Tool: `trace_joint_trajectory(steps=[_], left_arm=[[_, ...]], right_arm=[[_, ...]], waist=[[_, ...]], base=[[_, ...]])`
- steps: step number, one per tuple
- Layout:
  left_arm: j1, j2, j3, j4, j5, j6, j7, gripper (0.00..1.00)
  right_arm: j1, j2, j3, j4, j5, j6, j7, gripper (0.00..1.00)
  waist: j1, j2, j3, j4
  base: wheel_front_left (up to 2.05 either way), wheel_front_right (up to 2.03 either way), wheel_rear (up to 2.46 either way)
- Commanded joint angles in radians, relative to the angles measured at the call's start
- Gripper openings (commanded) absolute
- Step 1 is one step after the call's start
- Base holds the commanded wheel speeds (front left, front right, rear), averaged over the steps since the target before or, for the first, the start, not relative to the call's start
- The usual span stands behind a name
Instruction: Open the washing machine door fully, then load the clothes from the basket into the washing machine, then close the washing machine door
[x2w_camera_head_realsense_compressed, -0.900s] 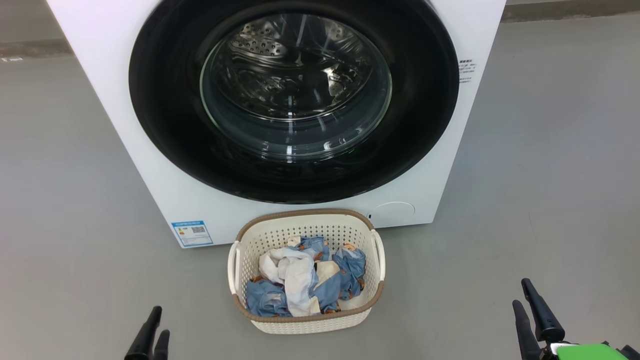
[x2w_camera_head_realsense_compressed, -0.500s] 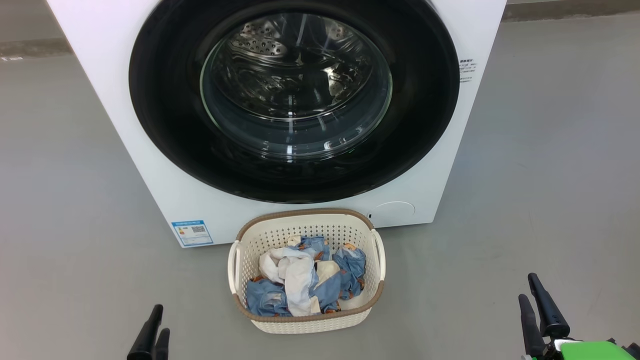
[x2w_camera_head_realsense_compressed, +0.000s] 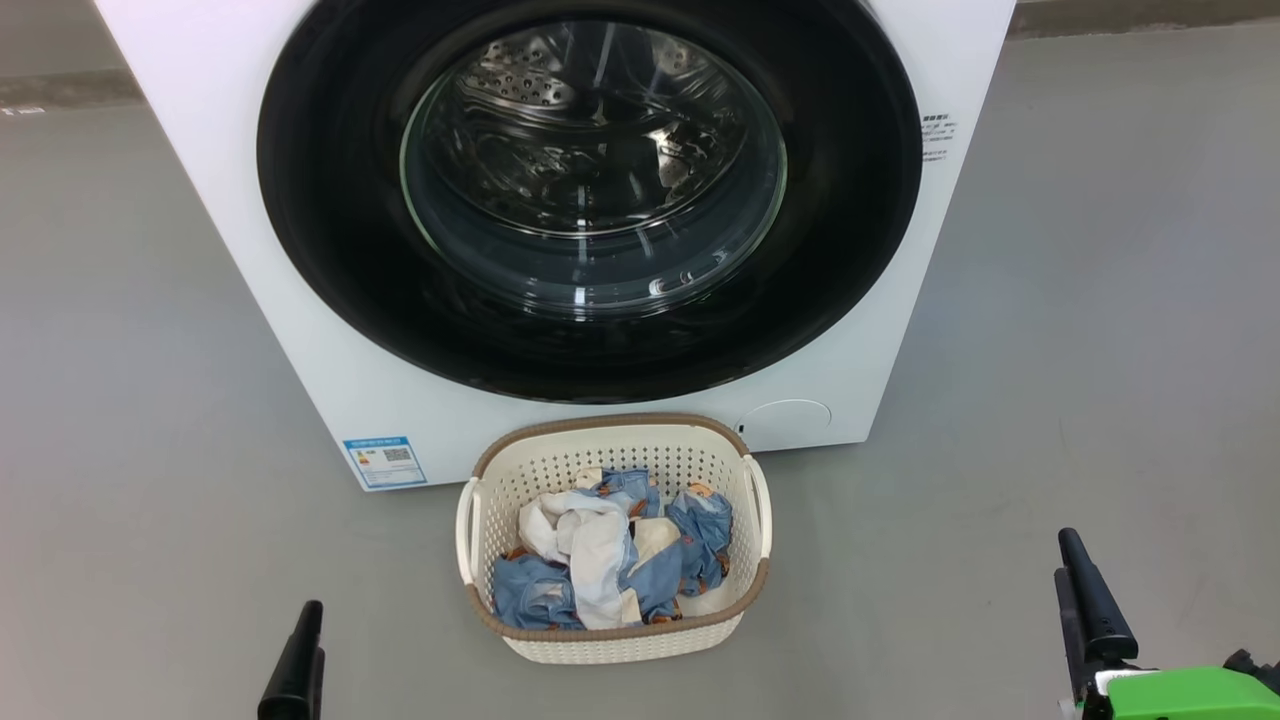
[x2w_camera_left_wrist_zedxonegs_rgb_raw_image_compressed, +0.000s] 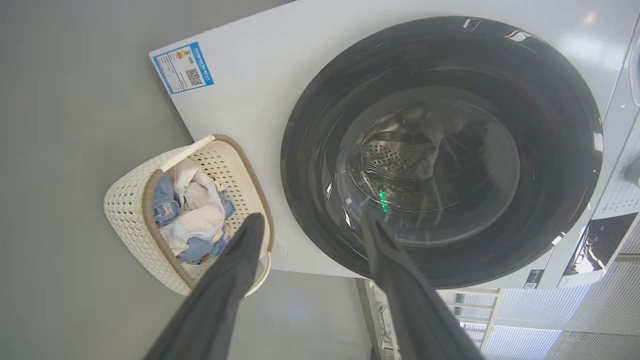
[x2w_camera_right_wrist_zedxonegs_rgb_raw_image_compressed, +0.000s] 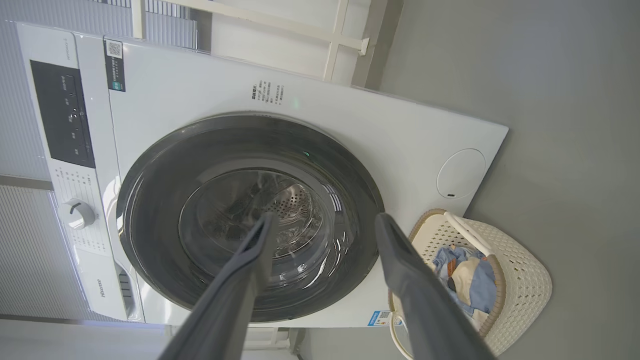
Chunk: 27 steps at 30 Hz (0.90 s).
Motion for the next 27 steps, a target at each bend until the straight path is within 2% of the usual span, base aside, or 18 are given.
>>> trace_joint_trajectory(steps=[1,20,27], left_arm=[[-0.027,0.018,0.006,-0.033,0.033,-0.005,-0.012,1.00],[-0.026,0.022,-0.010,-0.069,0.315,-0.006,-0.065,1.00],[-0.023,0.024,-0.018,-0.092,0.448,0.007,-0.086,1.00]], right_arm=[[-0.015,-0.009,0.001,-0.040,-0.044,0.000,-0.012,1.00],[-0.008,-0.020,0.030,-0.111,-0.360,0.001,-0.064,1.00],[-0.006,-0.031,0.047,-0.122,-0.470,0.001,-0.085,1.00]], waist=[[-0.0001,0.0000,0.001,0.000],[-0.0001,0.0000,0.009,0.004],[-0.0001,0.0000,0.011,0.005]], base=[[0.00,0.00,0.00],[0.00,0.00,0.00],[0.00,0.00,0.00]])
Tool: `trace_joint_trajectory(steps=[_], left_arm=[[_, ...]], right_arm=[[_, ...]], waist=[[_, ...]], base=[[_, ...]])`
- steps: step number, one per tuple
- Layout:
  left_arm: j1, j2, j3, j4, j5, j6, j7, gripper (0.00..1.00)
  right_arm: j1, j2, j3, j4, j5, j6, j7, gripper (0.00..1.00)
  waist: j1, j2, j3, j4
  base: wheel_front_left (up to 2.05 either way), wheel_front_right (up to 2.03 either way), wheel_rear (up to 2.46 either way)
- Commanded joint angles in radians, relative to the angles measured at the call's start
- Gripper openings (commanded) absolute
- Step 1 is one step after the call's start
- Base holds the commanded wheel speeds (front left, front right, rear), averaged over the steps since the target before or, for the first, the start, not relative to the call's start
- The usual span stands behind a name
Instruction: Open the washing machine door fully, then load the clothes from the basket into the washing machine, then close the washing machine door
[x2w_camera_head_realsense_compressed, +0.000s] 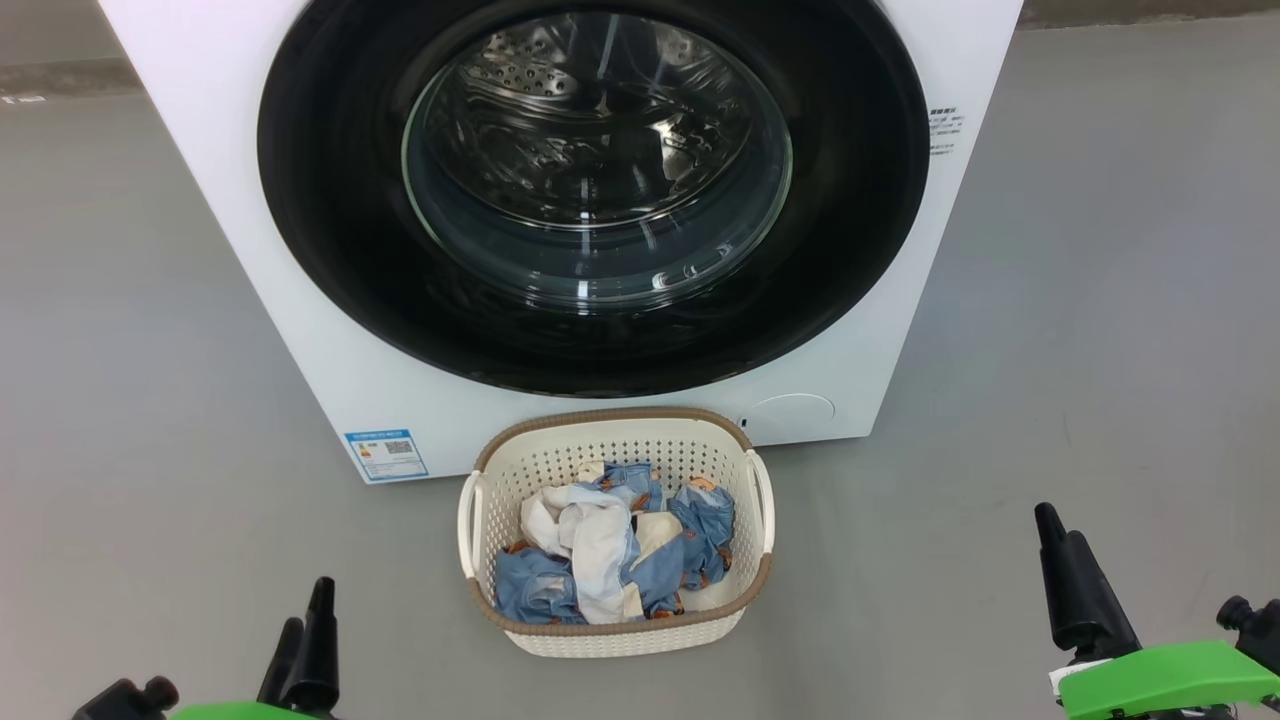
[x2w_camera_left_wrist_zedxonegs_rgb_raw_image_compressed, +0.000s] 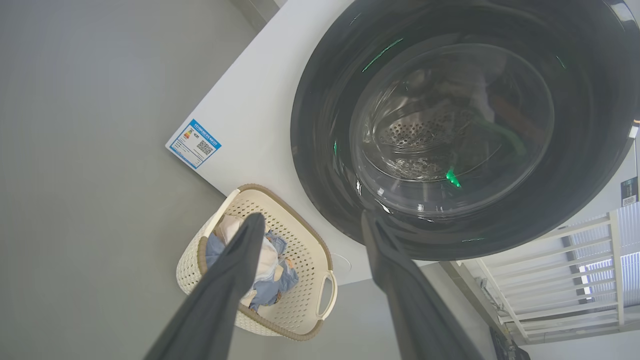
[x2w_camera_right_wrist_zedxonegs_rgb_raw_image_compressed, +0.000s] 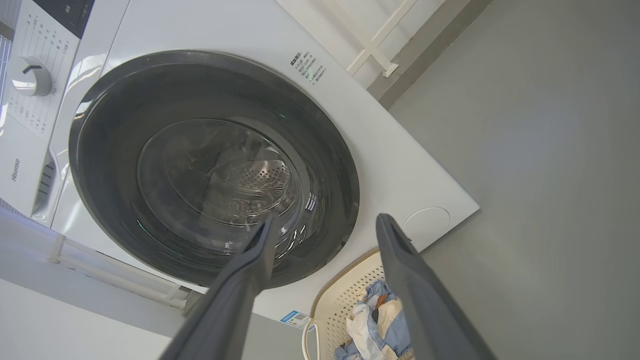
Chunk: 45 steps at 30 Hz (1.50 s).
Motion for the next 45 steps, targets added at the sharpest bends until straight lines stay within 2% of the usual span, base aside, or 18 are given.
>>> trace_joint_trajectory(steps=[1,26,45], left_arm=[[-0.022,0.016,0.012,-0.033,0.038,0.003,-0.014,1.00],[0.005,0.023,0.006,-0.055,0.400,0.035,-0.091,1.00],[0.024,0.028,-0.007,-0.086,0.699,0.023,-0.144,1.00]], right_arm=[[-0.011,-0.015,0.017,-0.034,-0.040,0.001,-0.012,1.00],[0.002,-0.049,0.070,-0.030,-0.396,0.001,-0.088,1.00],[0.012,-0.056,0.094,-0.019,-0.601,0.001,-0.140,1.00]], waist=[[-0.0001,0.0000,0.000,0.000],[-0.0001,0.0000,0.001,0.008],[-0.0001,0.0000,0.007,0.017]], base=[[0.00,0.00,0.00],[0.00,0.00,0.00],[0.00,0.00,0.00]])
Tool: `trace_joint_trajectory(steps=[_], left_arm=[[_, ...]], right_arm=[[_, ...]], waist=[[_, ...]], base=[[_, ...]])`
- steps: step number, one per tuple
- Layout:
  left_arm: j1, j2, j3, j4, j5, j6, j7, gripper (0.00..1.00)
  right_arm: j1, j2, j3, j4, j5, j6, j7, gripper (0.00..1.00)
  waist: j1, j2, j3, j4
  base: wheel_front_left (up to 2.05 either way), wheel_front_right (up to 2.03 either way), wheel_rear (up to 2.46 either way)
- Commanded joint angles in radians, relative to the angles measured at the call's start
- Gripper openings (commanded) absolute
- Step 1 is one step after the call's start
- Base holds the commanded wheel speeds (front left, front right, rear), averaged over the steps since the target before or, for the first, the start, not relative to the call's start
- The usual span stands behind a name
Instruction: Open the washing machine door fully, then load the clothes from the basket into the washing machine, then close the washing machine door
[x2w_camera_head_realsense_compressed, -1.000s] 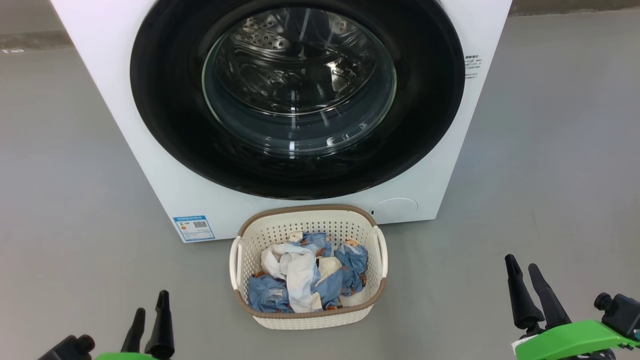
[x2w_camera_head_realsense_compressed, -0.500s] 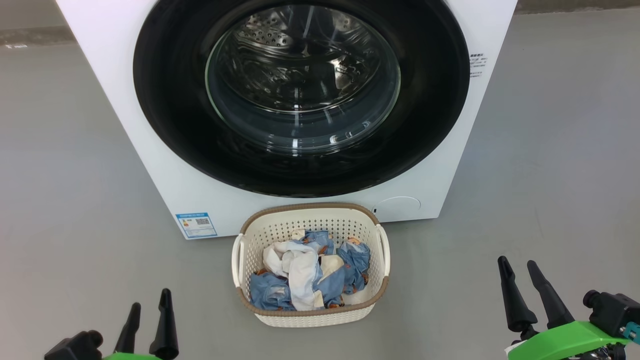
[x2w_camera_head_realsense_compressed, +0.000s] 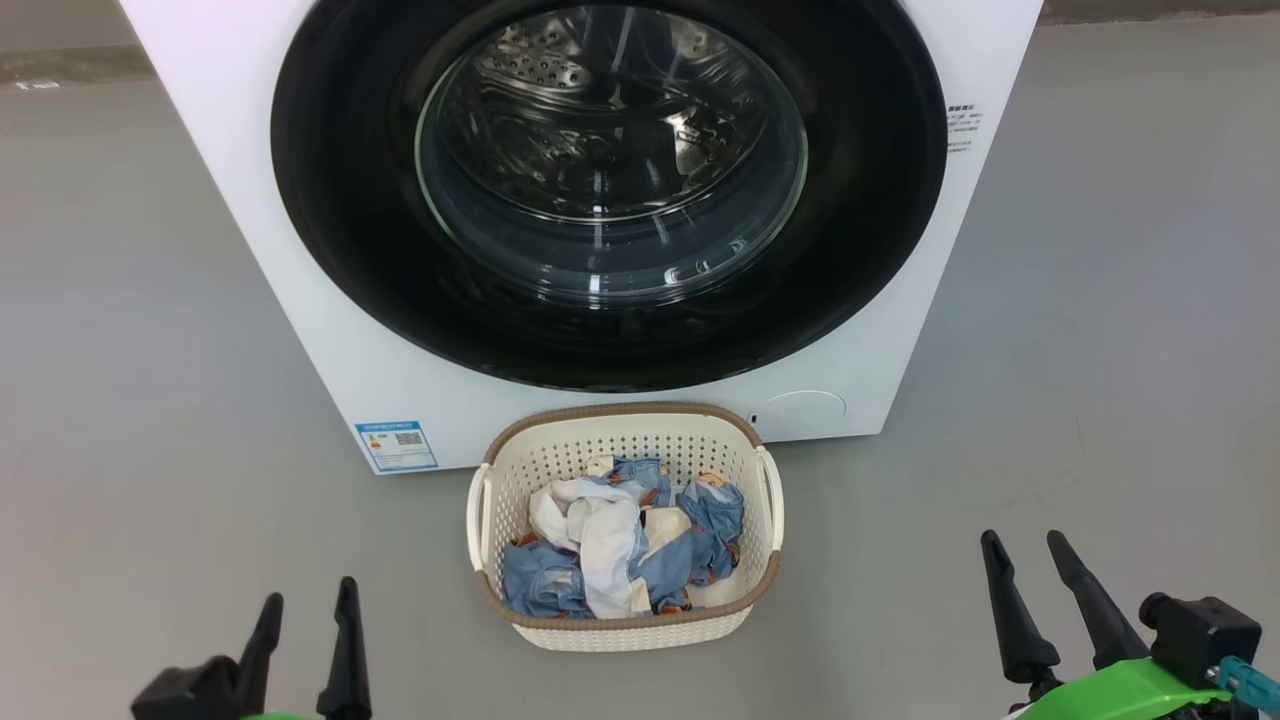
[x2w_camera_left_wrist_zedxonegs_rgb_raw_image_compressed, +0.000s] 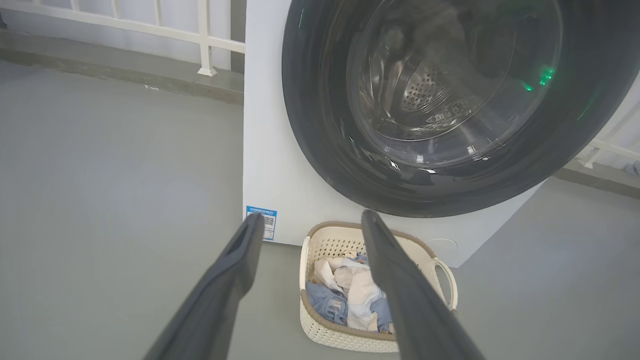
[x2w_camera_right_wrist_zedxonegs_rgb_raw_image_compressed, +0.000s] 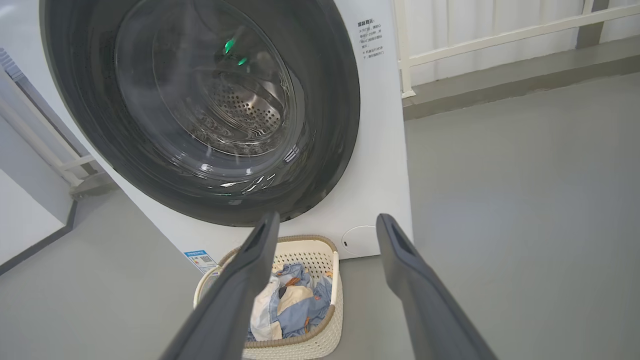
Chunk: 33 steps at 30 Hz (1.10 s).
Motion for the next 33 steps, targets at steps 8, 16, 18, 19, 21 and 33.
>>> trace_joint_trajectory(steps=[8,16,18,19,21,33], left_arm=[[0.002,0.024,0.013,-0.038,0.146,-0.004,-0.037,1.00],[0.011,0.028,0.011,-0.048,0.248,0.004,-0.060,1.00],[0.013,0.028,0.012,-0.051,0.272,0.007,-0.066,1.00],[0.015,0.028,0.012,-0.052,0.284,0.007,-0.069,1.00],[0.016,0.029,0.013,-0.055,0.307,0.009,-0.075,1.00],[0.020,0.028,0.034,-0.063,0.336,0.017,-0.084,1.00]], right_arm=[[-0.005,-0.015,0.021,-0.012,-0.126,0.001,-0.036,1.00],[0.000,0.001,-0.010,-0.010,-0.223,0.001,-0.060,1.00],[0.001,0.004,-0.010,-0.010,-0.248,0.001,-0.066,1.00],[0.001,0.005,-0.010,-0.011,-0.260,0.001,-0.069,1.00],[0.002,0.006,-0.009,-0.010,-0.284,0.002,-0.074,1.00],[-0.001,0.017,-0.025,-0.009,-0.331,0.002,-0.084,1.00]], waist=[[-0.0001,-0.0001,-0.003,0.006],[-0.0001,-0.0001,-0.004,0.008],[-0.0001,-0.0001,-0.004,0.007],[-0.0001,-0.0001,-0.004,0.007],[-0.0001,-0.0001,-0.004,0.007],[-0.0001,-0.0001,-0.002,0.003]], base=[[0.00,0.00,0.00],[0.00,0.00,0.00],[0.00,0.00,0.00],[0.00,0.00,0.00],[0.00,0.00,0.00],[0.00,0.00,0.00]])
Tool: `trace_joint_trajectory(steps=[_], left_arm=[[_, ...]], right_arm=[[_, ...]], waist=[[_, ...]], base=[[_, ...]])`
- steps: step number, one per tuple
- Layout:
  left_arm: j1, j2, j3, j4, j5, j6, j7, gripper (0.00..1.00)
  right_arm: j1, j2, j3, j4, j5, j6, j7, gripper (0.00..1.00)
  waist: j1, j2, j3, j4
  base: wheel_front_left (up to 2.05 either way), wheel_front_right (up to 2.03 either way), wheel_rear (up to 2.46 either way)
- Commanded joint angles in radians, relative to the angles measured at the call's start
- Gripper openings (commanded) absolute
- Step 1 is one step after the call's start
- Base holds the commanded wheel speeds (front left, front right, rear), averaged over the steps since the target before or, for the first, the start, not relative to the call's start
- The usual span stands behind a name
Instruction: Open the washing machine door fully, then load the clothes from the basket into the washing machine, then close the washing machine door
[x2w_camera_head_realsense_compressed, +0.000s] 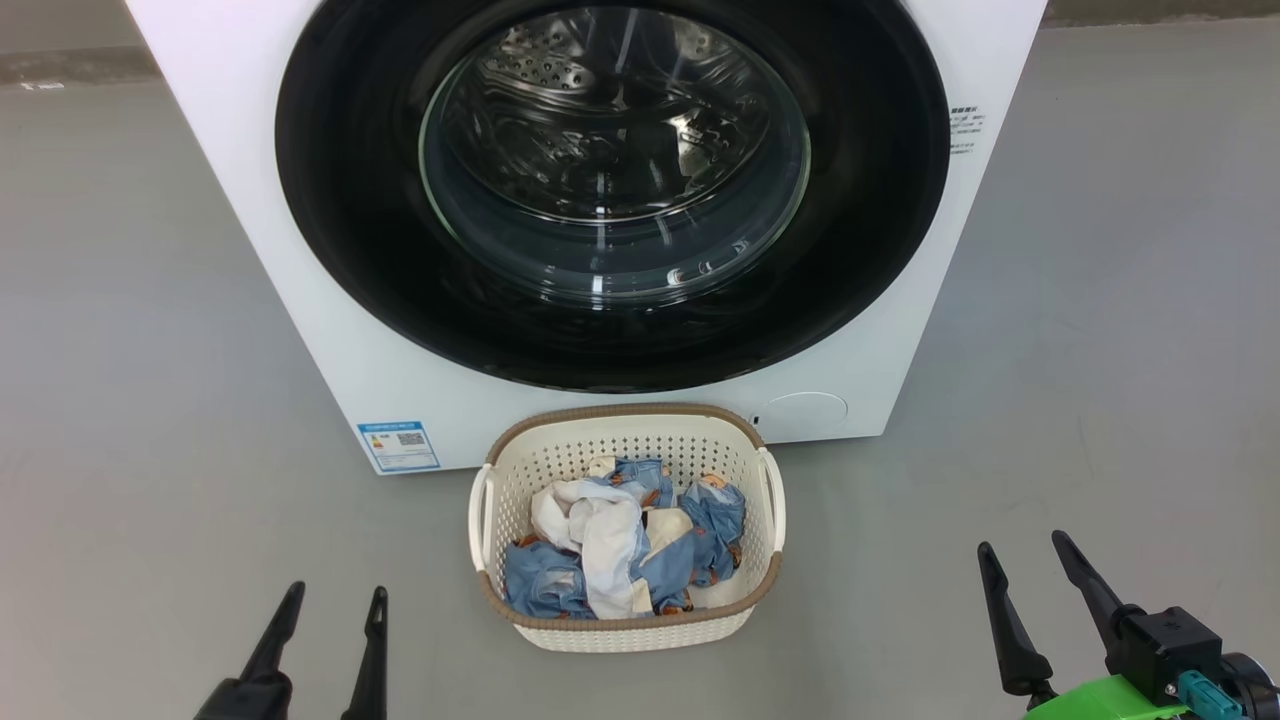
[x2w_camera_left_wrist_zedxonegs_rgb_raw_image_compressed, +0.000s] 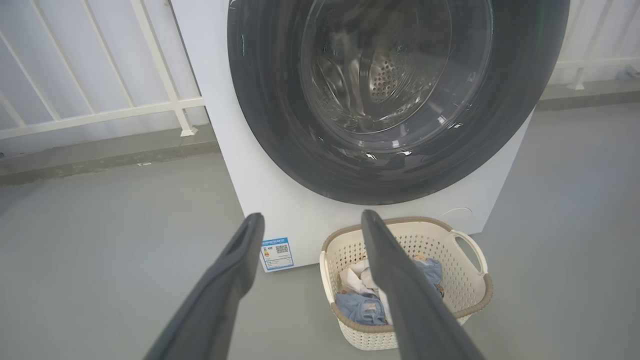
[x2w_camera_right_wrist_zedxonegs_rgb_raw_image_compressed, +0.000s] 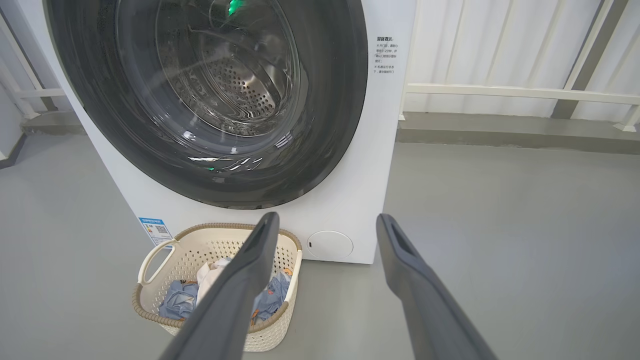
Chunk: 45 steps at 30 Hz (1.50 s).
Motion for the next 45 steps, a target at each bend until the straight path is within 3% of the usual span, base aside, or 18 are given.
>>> trace_joint_trajectory(steps=[1,23,45], left_arm=[[-0.017,0.013,0.036,-0.025,0.002,0.006,-0.007,1.00],[-0.020,0.011,0.040,-0.022,0.003,0.003,-0.007,1.00],[-0.026,0.011,0.045,-0.049,-0.058,0.009,-0.007,1.00]], right_arm=[[-0.005,-0.005,0.020,-0.023,-0.005,0.002,-0.012,1.00],[-0.005,-0.004,0.030,-0.022,-0.009,0.002,-0.012,1.00],[-0.010,0.000,0.037,-0.020,0.003,0.002,-0.012,1.00]], waist=[[0.0000,-0.0001,0.000,-0.001],[0.0000,-0.0001,0.000,0.000],[0.0000,-0.0001,0.012,-0.010]], base=[[0.00,0.00,0.00],[0.12,0.12,-0.23],[1.09,1.09,-2.18]])
